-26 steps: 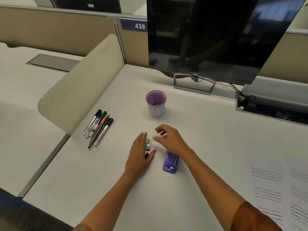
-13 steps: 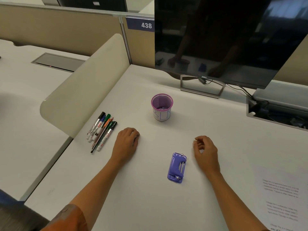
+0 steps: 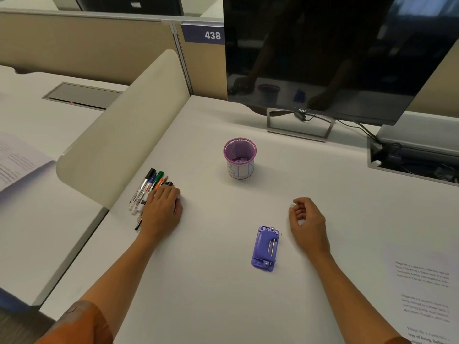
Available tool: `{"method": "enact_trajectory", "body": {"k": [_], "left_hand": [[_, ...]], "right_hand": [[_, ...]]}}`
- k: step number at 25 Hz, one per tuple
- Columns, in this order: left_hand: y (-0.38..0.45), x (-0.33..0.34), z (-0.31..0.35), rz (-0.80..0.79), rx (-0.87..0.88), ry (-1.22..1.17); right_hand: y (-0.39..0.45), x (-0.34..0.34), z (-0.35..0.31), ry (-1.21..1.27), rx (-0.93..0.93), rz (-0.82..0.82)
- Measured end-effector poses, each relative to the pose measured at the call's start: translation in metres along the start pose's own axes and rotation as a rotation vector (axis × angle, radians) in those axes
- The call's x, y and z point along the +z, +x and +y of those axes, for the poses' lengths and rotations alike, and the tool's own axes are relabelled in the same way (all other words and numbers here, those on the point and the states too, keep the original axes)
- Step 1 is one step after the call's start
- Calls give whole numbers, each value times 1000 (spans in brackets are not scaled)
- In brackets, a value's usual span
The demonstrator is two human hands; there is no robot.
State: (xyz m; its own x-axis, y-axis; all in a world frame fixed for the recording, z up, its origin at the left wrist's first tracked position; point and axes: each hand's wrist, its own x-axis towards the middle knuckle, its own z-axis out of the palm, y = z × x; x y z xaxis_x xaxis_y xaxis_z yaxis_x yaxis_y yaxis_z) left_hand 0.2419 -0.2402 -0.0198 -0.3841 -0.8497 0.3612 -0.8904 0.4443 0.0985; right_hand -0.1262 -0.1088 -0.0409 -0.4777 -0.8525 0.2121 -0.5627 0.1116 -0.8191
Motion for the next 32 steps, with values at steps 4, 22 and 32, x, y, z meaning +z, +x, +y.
{"method": "enact_trajectory", "body": {"k": [4, 22, 32], "left_hand": [[-5, -1, -4, 40, -52, 18], [-7, -2, 10, 85, -128, -36], [-6, 18, 121, -19, -57, -295]], "right_hand": [[0, 0, 1, -11, -9, -1], [-7, -17, -11, 68, -78, -283], [-38, -22, -29, -140, -295, -676]]}}
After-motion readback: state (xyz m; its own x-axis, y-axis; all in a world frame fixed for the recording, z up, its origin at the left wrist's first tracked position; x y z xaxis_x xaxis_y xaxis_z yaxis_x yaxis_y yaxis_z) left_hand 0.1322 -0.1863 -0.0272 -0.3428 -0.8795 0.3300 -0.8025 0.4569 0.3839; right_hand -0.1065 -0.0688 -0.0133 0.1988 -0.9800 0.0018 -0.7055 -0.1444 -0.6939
